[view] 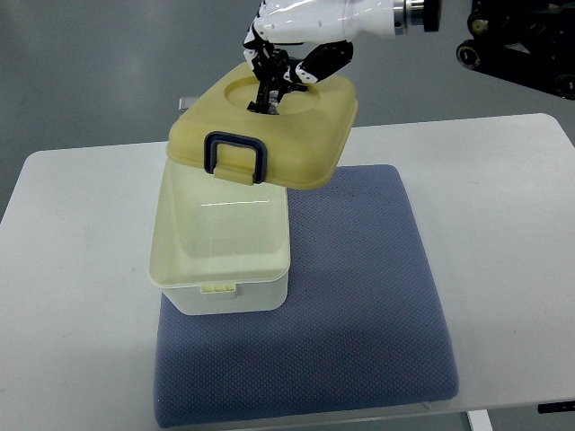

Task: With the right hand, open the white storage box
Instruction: 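Lift the yellow lid up off the box with the right hand, then carry the lid beside the box and lower it onto the mat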

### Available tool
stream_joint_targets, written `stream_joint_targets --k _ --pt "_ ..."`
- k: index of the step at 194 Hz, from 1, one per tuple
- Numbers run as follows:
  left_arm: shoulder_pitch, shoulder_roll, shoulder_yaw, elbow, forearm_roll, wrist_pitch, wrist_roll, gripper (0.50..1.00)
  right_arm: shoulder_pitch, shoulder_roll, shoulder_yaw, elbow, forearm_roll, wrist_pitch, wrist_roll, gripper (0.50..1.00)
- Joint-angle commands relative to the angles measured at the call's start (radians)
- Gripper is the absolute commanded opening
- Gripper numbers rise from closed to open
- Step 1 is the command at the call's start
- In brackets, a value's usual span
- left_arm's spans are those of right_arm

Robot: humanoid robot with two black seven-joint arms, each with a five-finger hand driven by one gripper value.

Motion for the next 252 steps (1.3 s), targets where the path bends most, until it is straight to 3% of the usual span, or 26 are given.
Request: stream_joint_targets --k 1,44,82,144,252 --pt "0.000 0.000 0.000 -0.002 0.000 0.000 0.000 1.000 -0.004 -0.076 -0.012 0.003 -0.002 0.001 0.000 0.500" --pt "0.000 0.000 0.002 -0.002 0.000 0.000 0.000 1.000 -0.069 -0.214 -0.147 -0.012 -0.013 -0.013 0.000 0.500" --pt "-0.001 0.000 0.002 -0.003 0.002 0.000 0.000 1.000 -0.246 -0.243 -0.176 -0.086 -0.015 -0.103 0.000 0.500" --pt "-0.001 0.000 0.003 -0.008 0.002 0.000 0.000 1.000 -0.378 -0.222 -0.170 -0.135 -0.015 -0.195 0.000 0.500" --pt "-0.001 0.000 0.002 -0.008 0.002 0.000 0.000 1.000 -0.411 -0.019 -0.178 -0.146 -0.015 -0.290 0.000 0.500"
